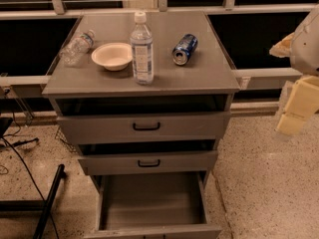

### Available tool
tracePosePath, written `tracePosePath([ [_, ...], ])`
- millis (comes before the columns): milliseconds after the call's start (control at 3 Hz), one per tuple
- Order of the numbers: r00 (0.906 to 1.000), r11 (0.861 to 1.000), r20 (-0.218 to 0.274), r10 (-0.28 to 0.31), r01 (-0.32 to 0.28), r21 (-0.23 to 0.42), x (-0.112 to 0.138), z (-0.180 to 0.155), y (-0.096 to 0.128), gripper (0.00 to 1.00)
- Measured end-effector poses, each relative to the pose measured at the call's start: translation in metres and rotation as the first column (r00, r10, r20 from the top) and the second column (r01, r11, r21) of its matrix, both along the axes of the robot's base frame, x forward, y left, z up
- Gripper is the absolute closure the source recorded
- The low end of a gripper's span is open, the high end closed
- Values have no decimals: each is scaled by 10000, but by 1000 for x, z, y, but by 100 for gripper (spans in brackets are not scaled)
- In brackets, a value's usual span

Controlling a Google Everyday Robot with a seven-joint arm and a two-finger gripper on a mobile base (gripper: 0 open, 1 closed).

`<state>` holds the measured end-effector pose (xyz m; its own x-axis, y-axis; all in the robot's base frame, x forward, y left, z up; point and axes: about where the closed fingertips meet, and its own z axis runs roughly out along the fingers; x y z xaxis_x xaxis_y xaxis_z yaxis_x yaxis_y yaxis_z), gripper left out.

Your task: Place blue plastic bottle into bottom drawer

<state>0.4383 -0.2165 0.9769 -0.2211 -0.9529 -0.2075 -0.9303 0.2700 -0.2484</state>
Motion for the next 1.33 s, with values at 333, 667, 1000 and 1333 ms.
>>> tracePosePath([
  [333, 9999, 9999, 46, -121, 121, 33, 6, -1, 1, 0],
  [667, 9990, 9967, 199, -398, 383, 712, 34, -9, 10, 0],
  [1000, 9976, 9850, 321, -619, 559, 1632, 56, -15, 21, 0],
  [1333, 9943, 9452, 712, -796, 526, 3222, 89, -25, 47, 0],
])
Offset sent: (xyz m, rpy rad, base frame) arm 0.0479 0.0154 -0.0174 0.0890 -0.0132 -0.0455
